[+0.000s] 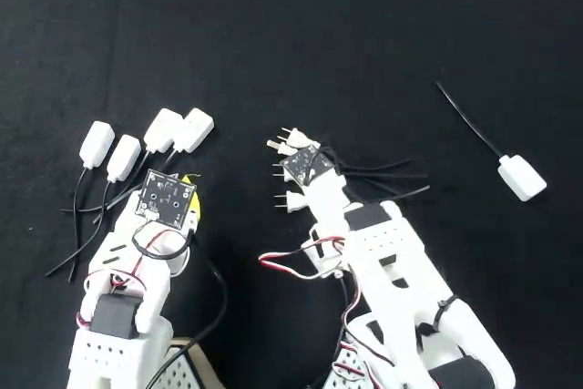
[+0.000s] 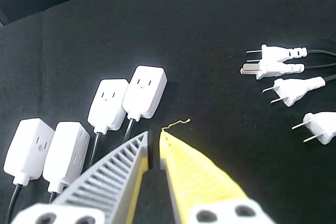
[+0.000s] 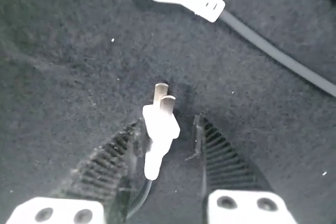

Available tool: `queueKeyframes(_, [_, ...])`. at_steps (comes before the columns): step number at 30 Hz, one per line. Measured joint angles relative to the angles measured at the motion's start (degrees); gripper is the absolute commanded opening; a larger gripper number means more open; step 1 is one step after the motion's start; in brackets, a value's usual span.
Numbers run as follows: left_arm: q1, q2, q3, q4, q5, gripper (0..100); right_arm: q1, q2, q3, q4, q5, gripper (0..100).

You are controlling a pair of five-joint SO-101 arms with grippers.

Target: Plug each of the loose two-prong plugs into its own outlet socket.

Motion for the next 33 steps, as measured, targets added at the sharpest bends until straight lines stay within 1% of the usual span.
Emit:
queueKeyframes(4, [0.0, 0.0, 0.4, 0.0, 0.0, 5, 0.0, 0.0, 0.2, -0.3, 0.0, 15.3])
queueKeyframes(8, [0.0, 0.0, 0.4, 0.0, 0.0, 5, 0.0, 0.0, 0.5, -0.5, 0.0, 10.6])
queueKeyframes(19, [1.2, 0.0, 1.4, 0.0, 0.0, 5, -0.7, 0.0, 0.7, -0.5, 0.0, 10.0])
queueKeyframes(23, [1.2, 0.0, 1.4, 0.0, 0.0, 5, -0.9, 0.0, 0.8, -0.5, 1.4, 2.9])
queueKeyframes(25, [1.2, 0.0, 1.4, 0.0, 0.0, 5, -1.2, 0.0, 0.8, -0.5, 1.9, 1.2])
queueKeyframes(29, [1.2, 0.0, 1.4, 0.0, 0.0, 5, -1.1, 0.0, 0.8, -0.5, 3.7, 1.2])
queueKeyframes(33, [1.2, 0.0, 1.4, 0.0, 0.0, 5, -1.0, 0.0, 0.8, -0.5, 3.9, 1.2])
